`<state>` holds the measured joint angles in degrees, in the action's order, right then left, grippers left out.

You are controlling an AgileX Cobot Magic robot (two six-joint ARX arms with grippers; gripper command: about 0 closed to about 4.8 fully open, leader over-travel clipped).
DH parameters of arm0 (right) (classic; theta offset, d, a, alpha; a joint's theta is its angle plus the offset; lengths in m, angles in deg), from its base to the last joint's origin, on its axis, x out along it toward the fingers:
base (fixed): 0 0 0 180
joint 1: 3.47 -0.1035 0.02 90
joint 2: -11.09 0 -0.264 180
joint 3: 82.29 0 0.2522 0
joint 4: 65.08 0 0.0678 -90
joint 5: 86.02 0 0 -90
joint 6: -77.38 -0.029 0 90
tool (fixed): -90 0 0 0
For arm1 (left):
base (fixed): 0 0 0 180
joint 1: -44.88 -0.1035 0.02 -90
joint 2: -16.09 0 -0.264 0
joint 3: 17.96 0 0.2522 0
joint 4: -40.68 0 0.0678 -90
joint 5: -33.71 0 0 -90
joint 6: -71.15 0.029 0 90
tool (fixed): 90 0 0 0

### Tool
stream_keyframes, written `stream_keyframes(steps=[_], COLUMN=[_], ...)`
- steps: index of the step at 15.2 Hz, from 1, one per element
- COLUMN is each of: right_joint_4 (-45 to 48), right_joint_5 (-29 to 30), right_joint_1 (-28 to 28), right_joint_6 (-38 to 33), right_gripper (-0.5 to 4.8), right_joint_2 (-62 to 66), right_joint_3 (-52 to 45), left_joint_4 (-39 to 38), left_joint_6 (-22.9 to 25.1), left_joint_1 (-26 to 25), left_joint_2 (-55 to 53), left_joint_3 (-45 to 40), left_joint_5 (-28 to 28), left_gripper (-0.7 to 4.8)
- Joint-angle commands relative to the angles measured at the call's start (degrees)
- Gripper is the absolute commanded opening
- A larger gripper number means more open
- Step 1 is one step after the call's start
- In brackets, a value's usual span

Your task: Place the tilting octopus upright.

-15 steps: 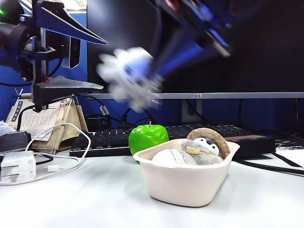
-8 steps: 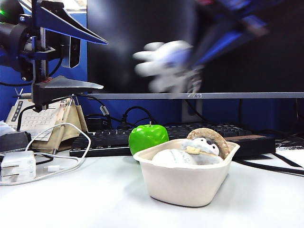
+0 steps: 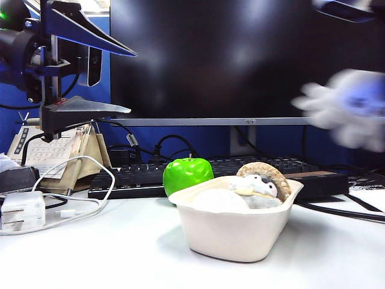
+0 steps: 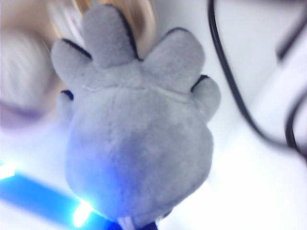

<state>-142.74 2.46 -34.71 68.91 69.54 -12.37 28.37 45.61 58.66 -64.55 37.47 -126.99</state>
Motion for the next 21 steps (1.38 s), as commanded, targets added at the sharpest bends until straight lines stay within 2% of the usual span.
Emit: stream_keyframes(steps=[1, 5, 9, 10, 15, 16, 18, 20, 21], right_joint_4=[-5.2, -10.1, -10.8, -10.8, -9.5, -10.0, -10.5, -10.9, -10.9], right_joint_5=[0.2, 0.3, 0.7, 3.1, 4.2, 4.3, 4.2, 4.2, 4.2], right_joint_1=[0.0, 0.0, 0.1, 0.2, 0.2, 0.2, 0.2, 0.2, 0.7], right_joint_6=[0.2, 0.2, 0.2, 0.2, 1.4, 2.0, 2.5, 2.8, 3.0], right_gripper=[-0.03, -0.03, -0.03, -0.03, -0.03, -0.03, -0.03, -0.03, -0.03], right_joint_2=[-0.2, 0.9, 2.4, 3.5, 8.3, 9.9, 11.4, 13.2, 13.7], right_joint_3=[1.2, 1.2, 1.1, 1.1, 1.1, 1.1, 1.1, 1.1, 1.1], left_joint_4=[-1.3, -4.4, -6.3, -6.6, -9.7, -9.9, -10.2, -10.2, -10.4], left_joint_6=[0.0, 0.3, 3.3, 5.0, 15.3, 18.8, 21.4, 26.7, 27.9], left_joint_1=[0.3, 2.5, 5.0, 5.0, 5.0, 5.0, 5.0, 5.4, 6.5], left_joint_2=[0.2, 0.2, 0.2, 0.2, 0.2, 0.2, 0.2, 0.2, 0.2], left_joint_3=[0.3, 0.3, 0.3, 0.3, 0.3, 0.3, 0.3, 0.3, 0.3], left_joint_5=[-2.8, -3.9, -2.7, -2.4, -2.3, -0.7, 1.3, 4.7, 6.9], left_gripper=[3.49, 3.49, 3.49, 3.49, 3.49, 3.49, 3.49, 3.45, 3.42])
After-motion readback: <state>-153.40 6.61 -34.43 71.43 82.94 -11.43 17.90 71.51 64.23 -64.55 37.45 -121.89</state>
